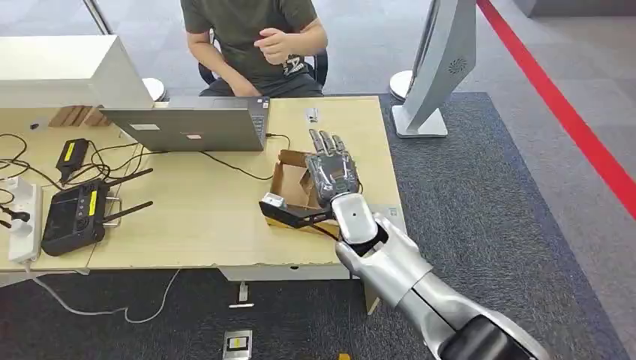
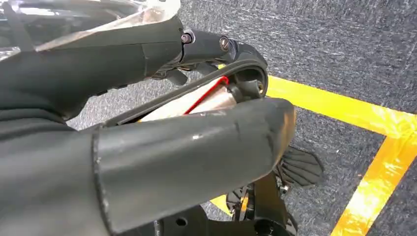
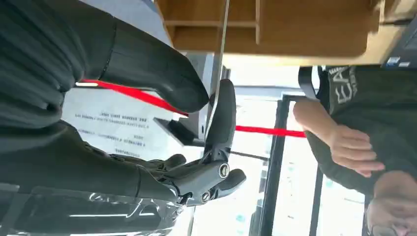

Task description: Pass the card to the sensor for recognition and then transmit it.

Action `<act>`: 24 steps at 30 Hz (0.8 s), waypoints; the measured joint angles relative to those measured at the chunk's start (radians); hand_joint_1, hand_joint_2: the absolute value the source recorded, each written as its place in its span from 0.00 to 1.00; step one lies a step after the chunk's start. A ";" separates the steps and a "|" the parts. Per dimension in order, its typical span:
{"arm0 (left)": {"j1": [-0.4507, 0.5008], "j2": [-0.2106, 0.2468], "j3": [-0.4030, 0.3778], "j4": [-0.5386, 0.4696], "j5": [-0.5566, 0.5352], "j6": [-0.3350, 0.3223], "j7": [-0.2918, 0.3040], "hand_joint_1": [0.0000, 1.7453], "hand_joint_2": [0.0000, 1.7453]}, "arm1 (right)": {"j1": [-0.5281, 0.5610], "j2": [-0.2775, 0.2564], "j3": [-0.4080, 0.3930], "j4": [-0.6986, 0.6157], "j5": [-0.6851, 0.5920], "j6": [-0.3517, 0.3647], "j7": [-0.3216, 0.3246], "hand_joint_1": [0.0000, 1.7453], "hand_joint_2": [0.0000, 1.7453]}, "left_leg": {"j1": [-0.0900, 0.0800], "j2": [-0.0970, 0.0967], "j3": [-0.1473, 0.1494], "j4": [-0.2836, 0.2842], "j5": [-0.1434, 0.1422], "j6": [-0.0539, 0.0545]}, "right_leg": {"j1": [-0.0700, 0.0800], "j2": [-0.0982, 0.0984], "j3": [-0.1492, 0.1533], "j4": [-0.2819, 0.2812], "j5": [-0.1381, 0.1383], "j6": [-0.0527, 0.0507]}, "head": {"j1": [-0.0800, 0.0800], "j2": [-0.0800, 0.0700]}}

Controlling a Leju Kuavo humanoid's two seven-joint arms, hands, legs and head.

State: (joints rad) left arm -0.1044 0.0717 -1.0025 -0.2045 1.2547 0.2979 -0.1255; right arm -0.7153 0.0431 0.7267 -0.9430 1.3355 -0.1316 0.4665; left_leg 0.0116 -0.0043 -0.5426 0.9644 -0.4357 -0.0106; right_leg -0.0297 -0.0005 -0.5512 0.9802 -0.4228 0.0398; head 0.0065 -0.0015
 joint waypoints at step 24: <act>0.000 -0.009 0.000 0.000 0.005 0.006 0.017 0.00 0.00 | -0.093 0.040 -0.002 0.033 -0.007 0.048 0.002 1.00 1.00 | 0.000 0.000 0.000 0.000 0.000 0.000 | 0.000 0.000 0.000 0.000 0.000 0.000 | 0.000 0.000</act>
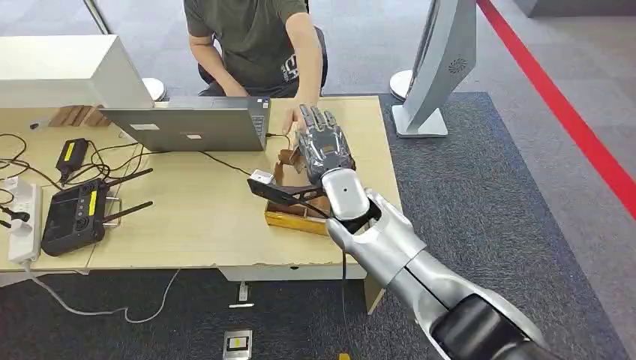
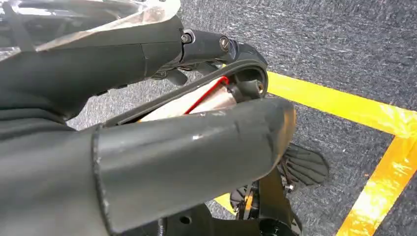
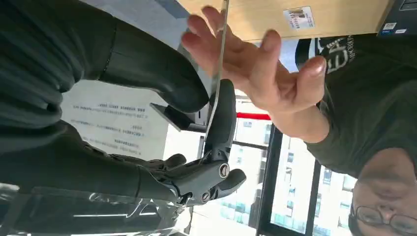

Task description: Pass the card to the sensor for recognition and then transmit it.

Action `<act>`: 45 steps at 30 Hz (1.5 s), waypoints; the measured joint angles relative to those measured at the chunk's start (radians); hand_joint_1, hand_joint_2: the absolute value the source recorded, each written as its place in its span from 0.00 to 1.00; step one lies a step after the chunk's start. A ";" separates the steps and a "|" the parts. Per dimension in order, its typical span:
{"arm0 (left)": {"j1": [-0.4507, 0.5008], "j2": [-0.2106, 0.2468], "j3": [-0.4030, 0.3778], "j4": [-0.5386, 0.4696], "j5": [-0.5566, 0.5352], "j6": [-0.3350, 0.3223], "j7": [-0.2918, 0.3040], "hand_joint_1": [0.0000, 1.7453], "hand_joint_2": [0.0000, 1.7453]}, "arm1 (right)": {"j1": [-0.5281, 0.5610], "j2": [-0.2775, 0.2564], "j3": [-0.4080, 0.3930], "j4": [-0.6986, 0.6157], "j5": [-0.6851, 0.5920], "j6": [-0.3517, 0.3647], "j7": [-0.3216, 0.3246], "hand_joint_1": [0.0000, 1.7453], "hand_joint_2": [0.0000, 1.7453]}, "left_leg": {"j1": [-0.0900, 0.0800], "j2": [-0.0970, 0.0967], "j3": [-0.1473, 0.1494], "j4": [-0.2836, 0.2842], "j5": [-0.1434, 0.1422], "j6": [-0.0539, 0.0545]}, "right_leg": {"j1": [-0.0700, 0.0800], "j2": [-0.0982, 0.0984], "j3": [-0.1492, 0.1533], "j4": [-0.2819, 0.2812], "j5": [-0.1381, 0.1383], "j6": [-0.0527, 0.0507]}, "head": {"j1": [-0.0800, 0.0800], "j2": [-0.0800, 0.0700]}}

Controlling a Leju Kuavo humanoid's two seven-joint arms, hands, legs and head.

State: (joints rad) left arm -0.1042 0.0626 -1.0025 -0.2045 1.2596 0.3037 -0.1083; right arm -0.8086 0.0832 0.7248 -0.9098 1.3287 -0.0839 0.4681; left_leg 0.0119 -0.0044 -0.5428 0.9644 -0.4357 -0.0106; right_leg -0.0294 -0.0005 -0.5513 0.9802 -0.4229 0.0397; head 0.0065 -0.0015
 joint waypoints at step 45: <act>0.001 -0.002 0.000 0.000 0.016 0.008 0.004 0.00 0.00 | -0.042 -0.062 0.030 0.000 0.068 0.057 0.073 0.00 0.00 | 0.000 0.000 0.000 0.001 0.000 0.000 | 0.000 0.000 -0.001 -0.001 0.000 0.000 | 0.000 0.000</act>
